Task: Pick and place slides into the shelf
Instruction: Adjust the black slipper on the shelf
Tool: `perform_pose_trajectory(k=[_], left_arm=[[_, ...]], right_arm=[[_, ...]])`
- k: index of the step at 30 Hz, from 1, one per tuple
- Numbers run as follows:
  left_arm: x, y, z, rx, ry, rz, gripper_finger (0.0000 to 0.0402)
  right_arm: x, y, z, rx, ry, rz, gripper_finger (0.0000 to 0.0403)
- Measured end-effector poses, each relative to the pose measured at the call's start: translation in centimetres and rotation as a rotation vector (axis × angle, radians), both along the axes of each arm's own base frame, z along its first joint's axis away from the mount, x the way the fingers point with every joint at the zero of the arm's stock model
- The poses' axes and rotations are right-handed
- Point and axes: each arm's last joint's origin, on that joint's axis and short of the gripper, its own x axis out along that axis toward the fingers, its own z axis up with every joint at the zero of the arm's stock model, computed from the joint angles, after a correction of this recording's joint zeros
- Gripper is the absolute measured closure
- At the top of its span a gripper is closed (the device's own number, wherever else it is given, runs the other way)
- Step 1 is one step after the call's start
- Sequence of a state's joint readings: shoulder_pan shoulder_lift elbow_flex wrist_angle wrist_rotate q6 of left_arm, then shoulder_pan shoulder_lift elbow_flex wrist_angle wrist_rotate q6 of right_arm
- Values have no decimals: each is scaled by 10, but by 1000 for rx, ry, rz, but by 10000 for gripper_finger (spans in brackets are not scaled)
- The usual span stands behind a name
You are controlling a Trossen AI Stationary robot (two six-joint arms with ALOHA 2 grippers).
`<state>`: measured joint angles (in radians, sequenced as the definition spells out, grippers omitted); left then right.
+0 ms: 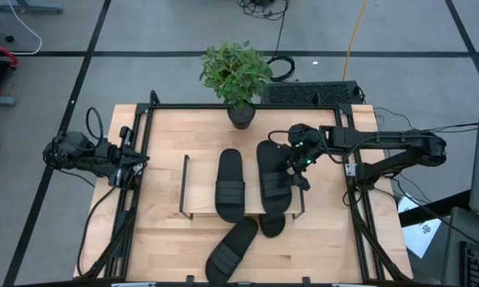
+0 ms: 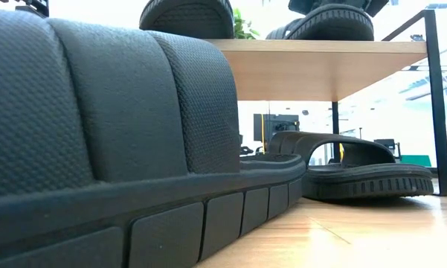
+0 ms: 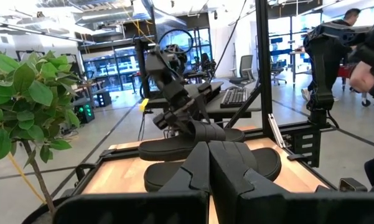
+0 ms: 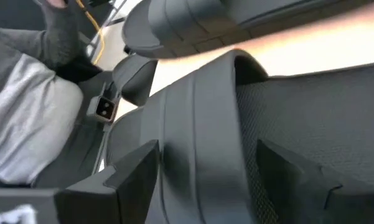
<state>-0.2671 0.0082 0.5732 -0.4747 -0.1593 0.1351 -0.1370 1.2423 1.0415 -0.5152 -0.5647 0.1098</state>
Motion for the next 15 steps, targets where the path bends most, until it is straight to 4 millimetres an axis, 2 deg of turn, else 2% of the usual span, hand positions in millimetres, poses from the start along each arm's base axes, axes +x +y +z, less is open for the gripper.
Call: perform_pose_trajectory(k=[4,7,11,15], left_arm=[[0,0,0,-1,0,0,396],[0,0,0,-5,0,-1,396],[0,0,0,-10,1,-1,396],[0,0,0,-10,1,-1,396]], right_arm=[[3,1,2,-32,-39,-16,163],[5,2,5,-22,-64,-31,193],[6,2,6,2,-58,-51,257],[6,3,5,17,-49,-53,341]])
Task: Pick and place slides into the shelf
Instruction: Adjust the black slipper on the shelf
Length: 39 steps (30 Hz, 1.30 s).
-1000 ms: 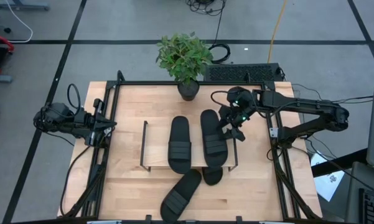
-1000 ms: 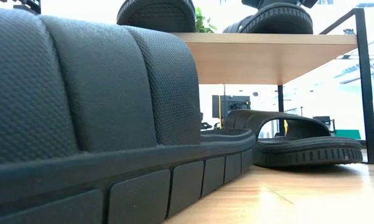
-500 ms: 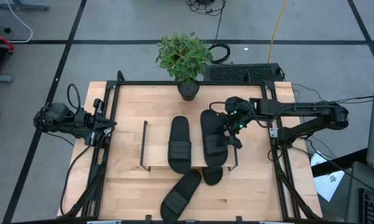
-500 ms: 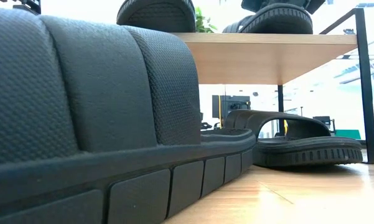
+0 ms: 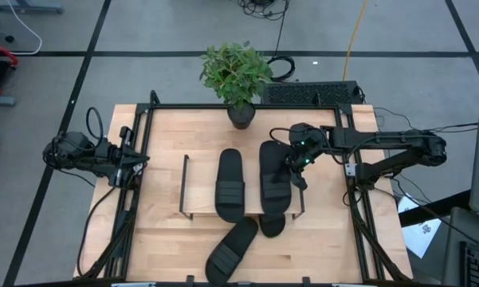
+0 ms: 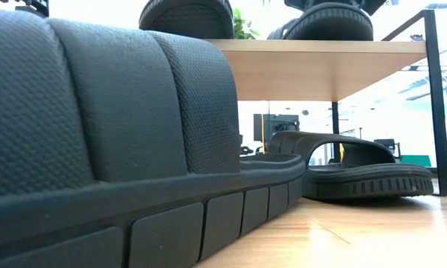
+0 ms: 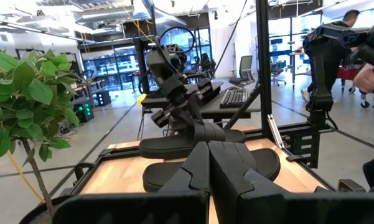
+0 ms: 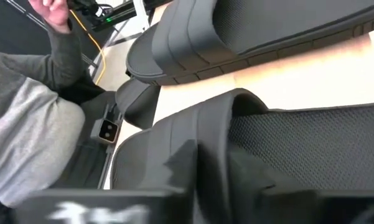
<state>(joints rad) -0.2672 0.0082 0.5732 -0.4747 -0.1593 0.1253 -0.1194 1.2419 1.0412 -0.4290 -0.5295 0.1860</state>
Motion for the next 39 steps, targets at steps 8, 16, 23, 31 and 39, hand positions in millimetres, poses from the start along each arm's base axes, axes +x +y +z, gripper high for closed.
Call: perform_pose_trajectory(k=[8,16,23,31,39], left_arm=[[0,0,0,-6,1,0,396],[0,0,0,-12,1,-1,396],[0,0,0,-12,1,-1,396],[0,0,0,-11,1,-1,396],[0,0,0,-19,2,-1,396]], right_arm=[[3,2,4,36,-31,-26,390],[6,4,12,102,-82,-23,397],[8,10,16,152,-108,6,397],[14,17,8,166,-63,15,398],[22,18,-3,159,-23,3,398]])
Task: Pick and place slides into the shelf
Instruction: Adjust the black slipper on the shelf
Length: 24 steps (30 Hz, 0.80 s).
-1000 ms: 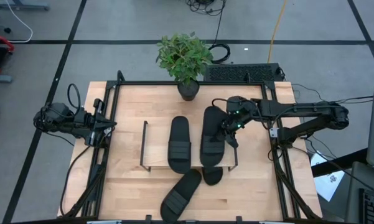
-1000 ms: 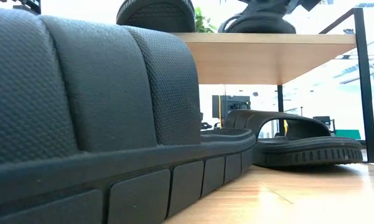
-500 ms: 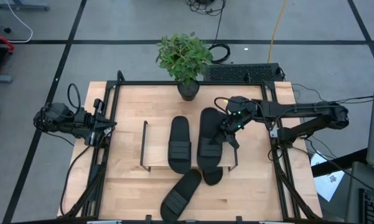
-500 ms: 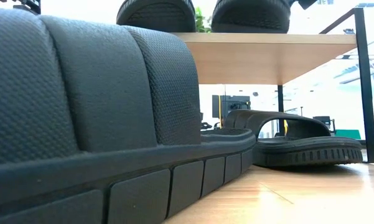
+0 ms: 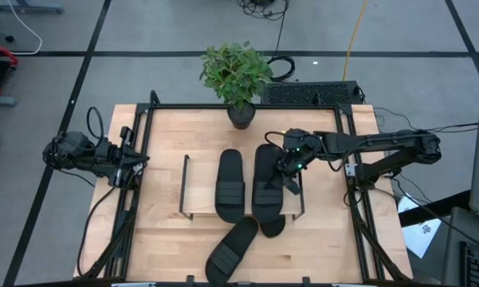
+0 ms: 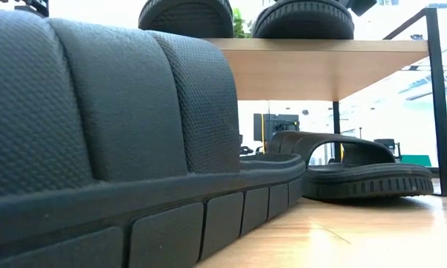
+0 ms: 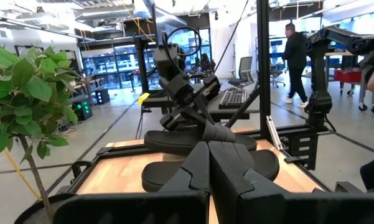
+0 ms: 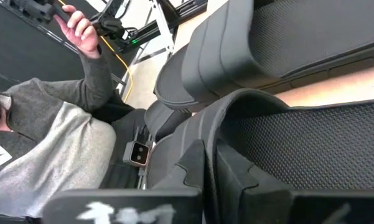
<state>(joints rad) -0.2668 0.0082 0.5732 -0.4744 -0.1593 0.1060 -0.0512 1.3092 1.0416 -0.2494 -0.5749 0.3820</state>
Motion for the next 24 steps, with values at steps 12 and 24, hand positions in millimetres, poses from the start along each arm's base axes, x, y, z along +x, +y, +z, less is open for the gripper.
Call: perform_pose_trajectory(k=[12,24], left_arm=[[0,0,0,-5,1,-1,396],[0,0,0,-7,1,-1,396]], right_arm=[[-1,-5,-7,-30,18,-54,336],[-11,-8,16,-103,-126,-83,221]])
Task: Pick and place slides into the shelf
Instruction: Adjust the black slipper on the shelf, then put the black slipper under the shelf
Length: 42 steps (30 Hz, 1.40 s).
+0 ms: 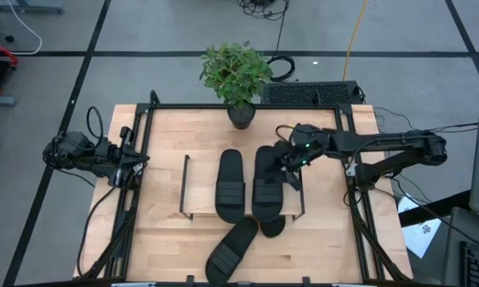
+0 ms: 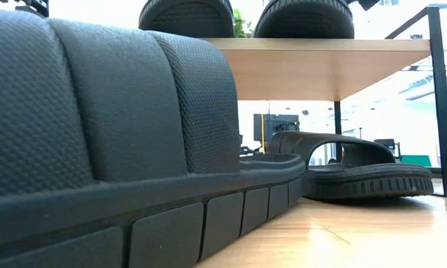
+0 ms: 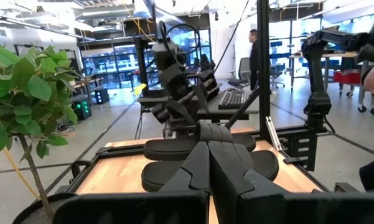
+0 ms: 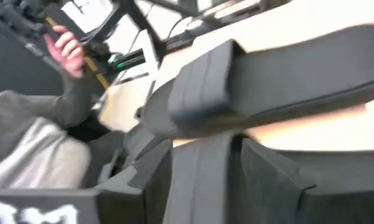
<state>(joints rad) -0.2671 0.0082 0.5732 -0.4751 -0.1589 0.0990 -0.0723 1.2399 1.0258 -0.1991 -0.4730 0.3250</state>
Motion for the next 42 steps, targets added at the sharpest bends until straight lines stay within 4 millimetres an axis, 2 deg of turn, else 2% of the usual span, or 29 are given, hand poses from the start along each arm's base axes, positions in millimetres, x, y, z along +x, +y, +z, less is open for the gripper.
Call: perform_pose_trajectory(k=[4,7,10,14,15,19,22,25,29,33,42], left_arm=[[0,0,0,0,0,0,396],[0,0,0,0,0,0,396],[0,0,0,1,0,0,396],[0,0,0,19,-2,2,396],[0,0,0,26,-3,2,396],[0,0,0,36,-5,4,396],[0,0,0,36,-4,10,396],[0,0,0,36,-4,10,396],[0,0,0,35,-4,10,396],[0,0,0,31,-3,10,396],[0,0,0,25,-3,10,396]], right_arm=[[-13,-4,24,-72,-97,-51,207],[-31,-3,43,-183,-183,-26,221],[-56,0,57,-308,-245,-9,271],[-88,1,64,-450,-235,-90,378],[-95,1,64,-470,-236,-93,389],[-116,-1,62,-520,-268,-193,393],[-128,-1,52,-541,-294,-235,401],[-139,1,36,-528,-374,-205,400],[-151,3,10,-481,-480,-212,402],[-155,4,-24,-448,-517,-209,402],[-159,6,-84,-356,-631,-178,403]])
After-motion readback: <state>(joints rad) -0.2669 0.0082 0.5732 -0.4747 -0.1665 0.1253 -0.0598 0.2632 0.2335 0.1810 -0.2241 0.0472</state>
